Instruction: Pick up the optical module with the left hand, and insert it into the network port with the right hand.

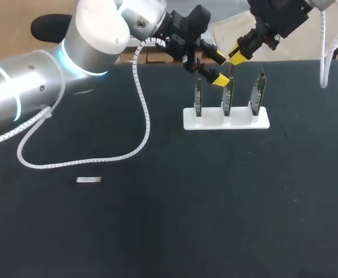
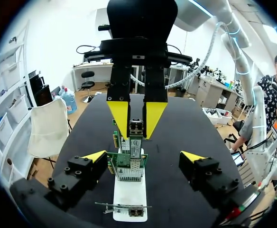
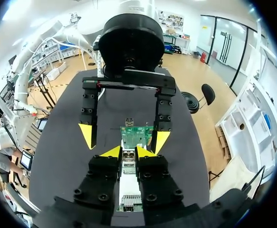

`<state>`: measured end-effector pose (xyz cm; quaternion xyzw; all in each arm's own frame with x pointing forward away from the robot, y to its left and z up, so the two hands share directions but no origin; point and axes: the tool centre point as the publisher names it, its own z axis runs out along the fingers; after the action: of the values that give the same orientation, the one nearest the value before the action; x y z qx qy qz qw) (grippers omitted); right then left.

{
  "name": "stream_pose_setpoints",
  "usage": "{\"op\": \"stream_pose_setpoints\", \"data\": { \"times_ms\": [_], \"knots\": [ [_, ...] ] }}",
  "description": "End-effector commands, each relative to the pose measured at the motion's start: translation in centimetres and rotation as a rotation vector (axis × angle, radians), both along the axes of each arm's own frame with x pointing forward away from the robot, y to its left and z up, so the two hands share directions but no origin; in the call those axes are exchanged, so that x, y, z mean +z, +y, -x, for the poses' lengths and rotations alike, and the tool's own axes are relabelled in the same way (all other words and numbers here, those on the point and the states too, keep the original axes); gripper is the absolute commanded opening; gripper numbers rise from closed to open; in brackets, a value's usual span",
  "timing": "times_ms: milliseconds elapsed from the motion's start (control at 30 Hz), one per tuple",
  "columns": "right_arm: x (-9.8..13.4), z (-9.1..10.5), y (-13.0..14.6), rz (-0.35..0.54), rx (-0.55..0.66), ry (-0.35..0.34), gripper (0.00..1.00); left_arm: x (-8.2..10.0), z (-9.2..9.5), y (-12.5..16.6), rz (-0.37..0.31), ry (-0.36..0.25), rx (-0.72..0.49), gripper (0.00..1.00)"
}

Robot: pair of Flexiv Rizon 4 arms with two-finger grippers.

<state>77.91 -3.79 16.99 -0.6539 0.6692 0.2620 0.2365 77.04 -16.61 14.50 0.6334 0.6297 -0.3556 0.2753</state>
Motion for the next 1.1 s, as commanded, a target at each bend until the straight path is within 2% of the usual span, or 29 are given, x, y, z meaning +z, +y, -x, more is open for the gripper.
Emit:
{"op": "stream_pose_setpoints", "data": {
  "times_ms": [33, 1100],
  "knots": [
    [-0.03, -0.02, -0.08, 0.0, 0.0, 0.002, 0.0, 0.0, -0.1, -0.01, -0.002, 0.0, -0.003, 1.0],
    [-0.82, 0.1, 0.11, 0.038, 0.034, 0.001, 0.0, 0.0, -0.1, -0.01, -0.002, 0.0, -0.003, 1.0]
  ]
}}
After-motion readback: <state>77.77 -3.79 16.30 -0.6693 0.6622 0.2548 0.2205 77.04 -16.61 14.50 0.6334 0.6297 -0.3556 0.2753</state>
